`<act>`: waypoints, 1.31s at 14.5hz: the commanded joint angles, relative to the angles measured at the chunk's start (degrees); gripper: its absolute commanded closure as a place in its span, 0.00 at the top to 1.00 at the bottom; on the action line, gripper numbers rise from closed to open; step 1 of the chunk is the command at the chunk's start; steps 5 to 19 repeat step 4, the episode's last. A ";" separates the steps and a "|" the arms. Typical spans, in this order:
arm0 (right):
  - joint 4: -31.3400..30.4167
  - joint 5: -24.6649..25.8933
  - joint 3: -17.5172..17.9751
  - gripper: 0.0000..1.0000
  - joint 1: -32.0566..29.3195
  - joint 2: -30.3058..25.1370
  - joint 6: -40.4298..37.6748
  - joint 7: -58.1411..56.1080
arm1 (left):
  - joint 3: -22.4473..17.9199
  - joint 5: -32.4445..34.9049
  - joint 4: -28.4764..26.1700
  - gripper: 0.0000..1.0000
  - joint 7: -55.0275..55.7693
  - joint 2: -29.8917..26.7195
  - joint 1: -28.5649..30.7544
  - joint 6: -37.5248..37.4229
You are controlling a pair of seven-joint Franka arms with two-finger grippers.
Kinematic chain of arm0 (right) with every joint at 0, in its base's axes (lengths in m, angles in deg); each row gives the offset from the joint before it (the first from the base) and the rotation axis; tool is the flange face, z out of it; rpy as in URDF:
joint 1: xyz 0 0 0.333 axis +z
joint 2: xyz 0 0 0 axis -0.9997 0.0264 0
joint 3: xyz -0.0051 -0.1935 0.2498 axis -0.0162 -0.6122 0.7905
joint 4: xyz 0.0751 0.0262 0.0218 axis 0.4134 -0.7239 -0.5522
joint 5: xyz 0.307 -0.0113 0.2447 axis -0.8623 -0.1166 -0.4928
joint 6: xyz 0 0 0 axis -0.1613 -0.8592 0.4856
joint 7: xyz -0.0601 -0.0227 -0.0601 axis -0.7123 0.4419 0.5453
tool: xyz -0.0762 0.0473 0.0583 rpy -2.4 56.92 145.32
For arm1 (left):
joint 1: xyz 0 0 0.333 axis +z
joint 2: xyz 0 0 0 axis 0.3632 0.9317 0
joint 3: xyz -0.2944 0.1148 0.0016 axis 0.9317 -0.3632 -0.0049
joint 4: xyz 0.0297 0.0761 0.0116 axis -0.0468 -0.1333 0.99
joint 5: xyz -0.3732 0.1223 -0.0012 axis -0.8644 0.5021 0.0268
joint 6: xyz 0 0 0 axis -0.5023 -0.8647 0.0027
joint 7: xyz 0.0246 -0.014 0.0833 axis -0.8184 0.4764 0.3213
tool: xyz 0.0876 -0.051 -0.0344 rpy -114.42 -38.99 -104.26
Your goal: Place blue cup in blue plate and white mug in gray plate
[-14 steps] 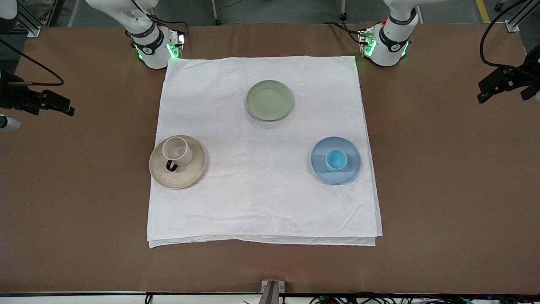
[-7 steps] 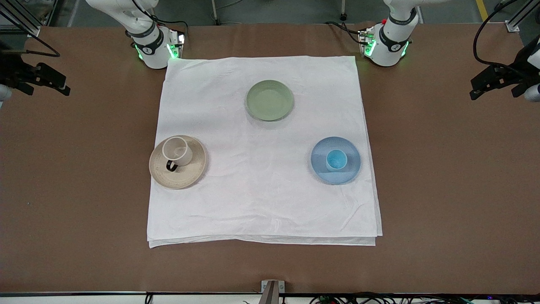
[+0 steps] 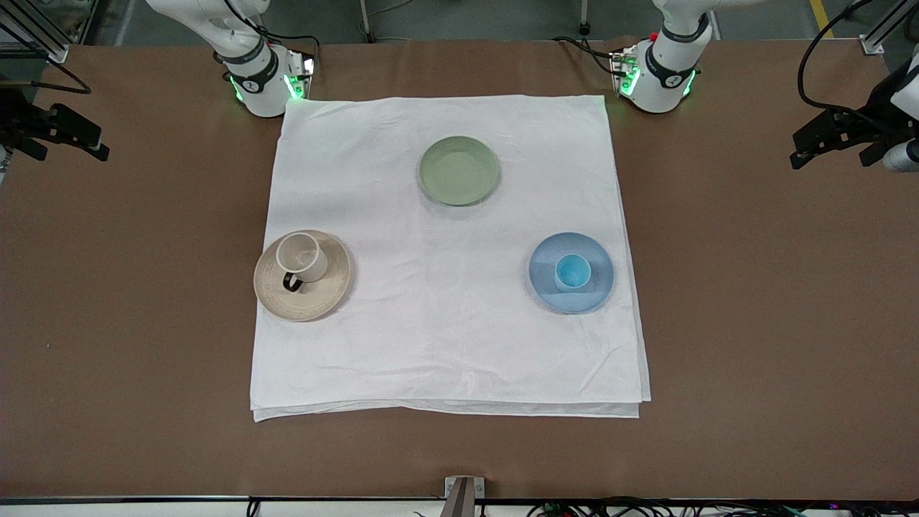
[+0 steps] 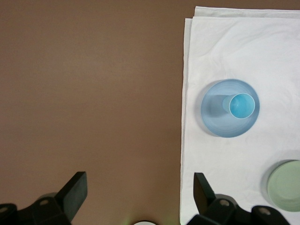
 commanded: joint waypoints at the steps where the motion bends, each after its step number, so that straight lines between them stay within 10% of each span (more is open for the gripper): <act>1: -1.64 0.04 0.33 1.00 -0.66 -1.16 0.88 -0.74 | -0.24 -0.83 -0.56 1.00 -0.82 -0.62 -0.36 0.62; 19: 0.03 0.13 0.33 1.00 -0.57 -0.20 0.79 -0.65 | -0.15 -0.66 -0.56 1.00 -0.82 -0.62 -0.45 0.62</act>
